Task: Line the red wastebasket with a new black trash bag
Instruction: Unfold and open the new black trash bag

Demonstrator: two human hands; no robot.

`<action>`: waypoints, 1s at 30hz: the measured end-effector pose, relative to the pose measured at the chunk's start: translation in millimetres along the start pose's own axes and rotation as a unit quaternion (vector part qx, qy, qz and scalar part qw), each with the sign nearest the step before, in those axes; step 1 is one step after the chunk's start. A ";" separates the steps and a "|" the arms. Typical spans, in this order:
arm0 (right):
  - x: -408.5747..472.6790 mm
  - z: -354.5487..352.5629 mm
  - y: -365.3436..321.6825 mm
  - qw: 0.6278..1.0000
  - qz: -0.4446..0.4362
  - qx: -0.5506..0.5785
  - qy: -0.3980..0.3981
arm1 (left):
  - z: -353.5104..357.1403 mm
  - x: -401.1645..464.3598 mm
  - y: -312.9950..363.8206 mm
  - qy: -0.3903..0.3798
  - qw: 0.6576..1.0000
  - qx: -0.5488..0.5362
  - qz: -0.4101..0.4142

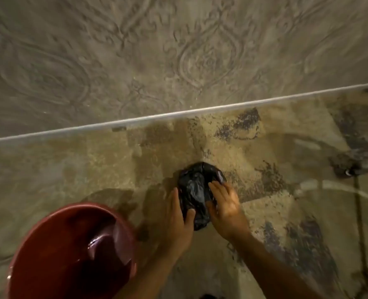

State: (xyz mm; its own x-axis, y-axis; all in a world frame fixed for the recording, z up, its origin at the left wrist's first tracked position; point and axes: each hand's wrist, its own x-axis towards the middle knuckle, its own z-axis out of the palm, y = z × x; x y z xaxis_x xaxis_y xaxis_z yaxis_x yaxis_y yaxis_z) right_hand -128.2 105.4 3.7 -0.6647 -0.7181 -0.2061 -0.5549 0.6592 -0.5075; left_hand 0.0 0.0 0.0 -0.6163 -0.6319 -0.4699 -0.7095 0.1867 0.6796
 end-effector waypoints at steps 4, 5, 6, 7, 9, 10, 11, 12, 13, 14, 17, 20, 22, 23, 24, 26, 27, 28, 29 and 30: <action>13.3 54.6 44.8 0.995 0.048 0.011 -0.090 | 47.9 42.5 -34.9 0.002 0.992 -0.040 -0.117; 16.5 68.4 54.4 0.993 0.059 0.022 -0.101 | 59.9 52.1 -43.5 -0.001 0.988 -0.065 -0.137; 18.3 81.8 62.2 0.991 0.070 0.038 -0.106 | 71.0 59.3 -51.4 -0.005 0.985 -0.079 -0.156; 20.8 94.4 69.9 0.989 0.084 0.054 -0.107 | 81.4 68.5 -60.4 -0.003 0.980 -0.095 -0.176; 26.4 112.6 78.1 0.984 0.116 0.094 -0.100 | 93.8 85.4 -70.8 0.004 0.967 -0.137 -0.214; 28.8 120.2 81.4 0.981 0.133 0.111 -0.088 | 98.9 92.9 -74.9 0.010 0.958 -0.167 -0.234; 30.2 127.6 83.3 0.978 0.149 0.126 -0.072 | 103.5 98.4 -77.2 0.015 0.949 -0.194 -0.249; 32.0 132.5 84.2 0.974 0.168 0.142 -0.057 | 106.3 103.2 -78.4 0.018 0.940 -0.218 -0.263; 34.7 136.2 84.6 0.967 0.191 0.159 -0.048 | 108.0 107.9 -79.5 0.017 0.933 -0.234 -0.273; 37.4 139.2 84.8 0.958 0.216 0.185 -0.045 | 109.3 112.0 -80.4 0.013 0.927 -0.248 -0.280; 42.8 147.2 81.5 0.920 0.290 0.254 -0.072 | 112.4 116.4 -81.0 -0.015 0.922 -0.262 -0.285; 42.1 152.2 75.5 0.899 0.322 0.283 -0.087 | 115.3 111.5 -75.7 -0.032 0.925 -0.248 -0.285; 38.1 150.6 69.3 0.901 0.310 0.293 -0.081 | 116.0 106.1 -72.7 -0.021 0.930 -0.236 -0.281; 35.8 146.7 66.0 0.896 0.307 0.314 -0.071 | 113.6 102.8 -71.2 -0.005 0.929 -0.239 -0.281; 32.3 143.1 64.0 0.883 0.309 0.350 -0.059 | 109.6 97.8 -68.8 0.012 0.928 -0.246 -0.280; 21.9 132.0 58.8 0.830 0.327 0.450 -0.044 | 102.3 83.6 -65.0 0.035 0.925 -0.264 -0.270; 17.1 123.0 55.9 0.801 0.338 0.493 -0.045 | 97.5 76.3 -61.4 0.044 0.924 -0.274 -0.262; 11.1 112.4 52.1 0.771 0.346 0.532 -0.046 | 89.0 67.9 -55.0 0.050 0.923 -0.285 -0.254; 5.1 104.3 49.2 0.748 0.353 0.560 -0.047 | 83.1 60.3 -48.9 0.049 0.918 -0.300 -0.254; -0.4 99.9 48.6 0.729 0.356 0.583 -0.044 | 80.6 54.5 -43.7 0.043 0.909 -0.322 -0.261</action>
State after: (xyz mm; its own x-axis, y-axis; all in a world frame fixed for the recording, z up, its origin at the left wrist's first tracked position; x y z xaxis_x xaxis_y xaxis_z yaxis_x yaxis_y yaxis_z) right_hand -104.9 115.5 -104.5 -0.5128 -0.3326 -0.7915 0.7519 0.2709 -0.6010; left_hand -30.1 18.0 -100.7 -0.2043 -0.5690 -0.7966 -0.5329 -0.6179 0.5781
